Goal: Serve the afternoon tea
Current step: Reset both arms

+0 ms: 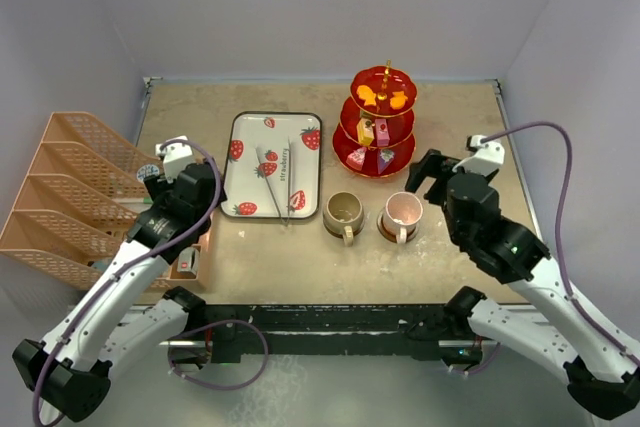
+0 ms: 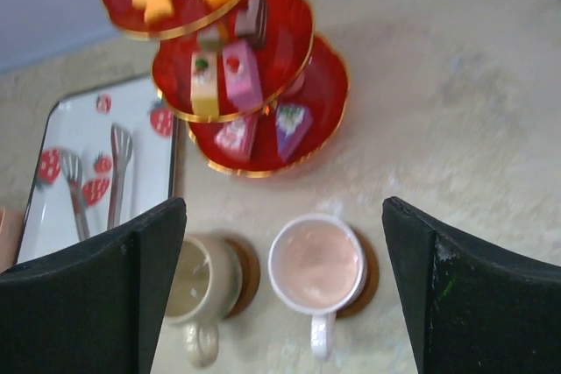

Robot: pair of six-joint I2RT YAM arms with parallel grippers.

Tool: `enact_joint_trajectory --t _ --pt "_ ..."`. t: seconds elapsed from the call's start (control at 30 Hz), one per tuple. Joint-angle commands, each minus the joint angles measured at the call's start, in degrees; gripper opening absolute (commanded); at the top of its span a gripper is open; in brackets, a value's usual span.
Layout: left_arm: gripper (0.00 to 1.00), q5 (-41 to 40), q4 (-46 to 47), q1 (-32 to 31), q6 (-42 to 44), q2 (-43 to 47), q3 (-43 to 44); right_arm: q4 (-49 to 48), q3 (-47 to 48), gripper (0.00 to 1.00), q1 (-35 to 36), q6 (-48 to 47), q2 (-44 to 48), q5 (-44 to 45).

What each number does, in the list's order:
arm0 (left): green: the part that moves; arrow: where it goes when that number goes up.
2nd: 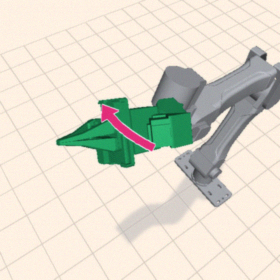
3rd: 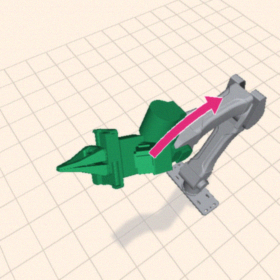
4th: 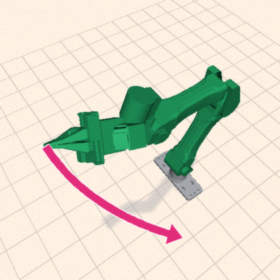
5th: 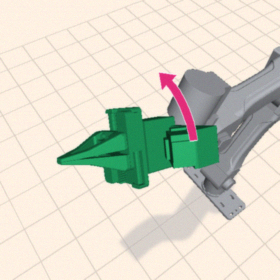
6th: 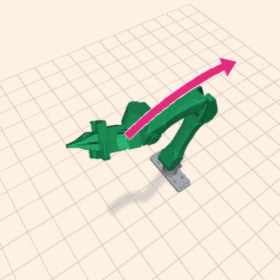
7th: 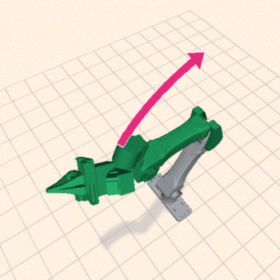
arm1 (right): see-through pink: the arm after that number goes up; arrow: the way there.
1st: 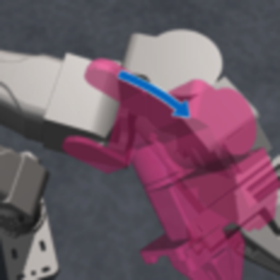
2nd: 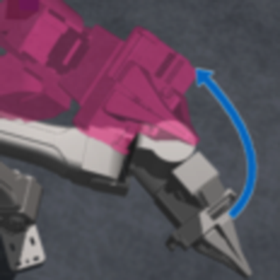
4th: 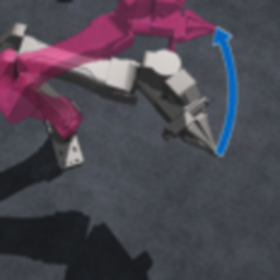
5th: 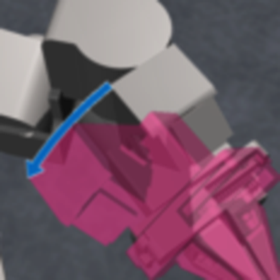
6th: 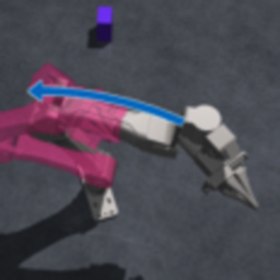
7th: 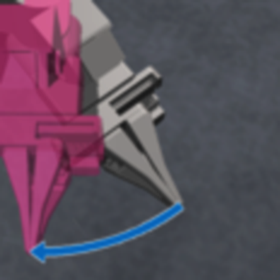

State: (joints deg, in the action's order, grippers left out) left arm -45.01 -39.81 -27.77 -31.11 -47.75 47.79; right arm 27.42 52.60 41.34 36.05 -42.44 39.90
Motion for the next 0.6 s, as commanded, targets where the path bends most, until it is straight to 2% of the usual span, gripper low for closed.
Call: enact_joint_trajectory --t 0.0,0.07,0.13,0.2,0.27,0.33,0.43,0.57 --pt "0.87 -4.6 -0.39 0.0 -4.24 1.19 5.05 -15.06 2.07 0.98 -0.04 -19.82 -0.03 13.62" --pt "0.87 -5.63 -0.97 0.0 -5.5 1.69 7.01 -18.06 2.6 0.99 -1.08 -23.65 -1.23 15.48" --pt "0.87 -6.44 -1.25 -0.01 -5.47 2.48 9.65 -18.2 4.03 0.99 -4.44 -23.44 -1.6 13.88" --pt "0.87 -7.82 -1.54 0.0 -4.88 3.14 12.13 -19.39 3.94 0.99 -11.2 -23.14 -0.9 6.68" --pt "0.88 -9.63 -1.99 0.0 -4.2 3.79 14.42 -19.64 4.06 0.99 -18.74 -23.09 -0.98 -4.86" --pt "0.87 -10.81 -2.95 0.0 -3.4 4.14 16.41 -16.99 5.88 0.99 -23.0 -21.68 -3.2 -12.96" --pt "0.87 -13.35 -5.5 0.0 -3.25 4.46 19.29 -14.87 8.2 0.99 -23.32 -19.6 -4.8 -14.31" --pt "0.87 -15.49 -6.94 -0.01 -2.74 5.62 20.76 -17.75 7.69 0.99 -23.32 -19.69 -1.39 -15.85"
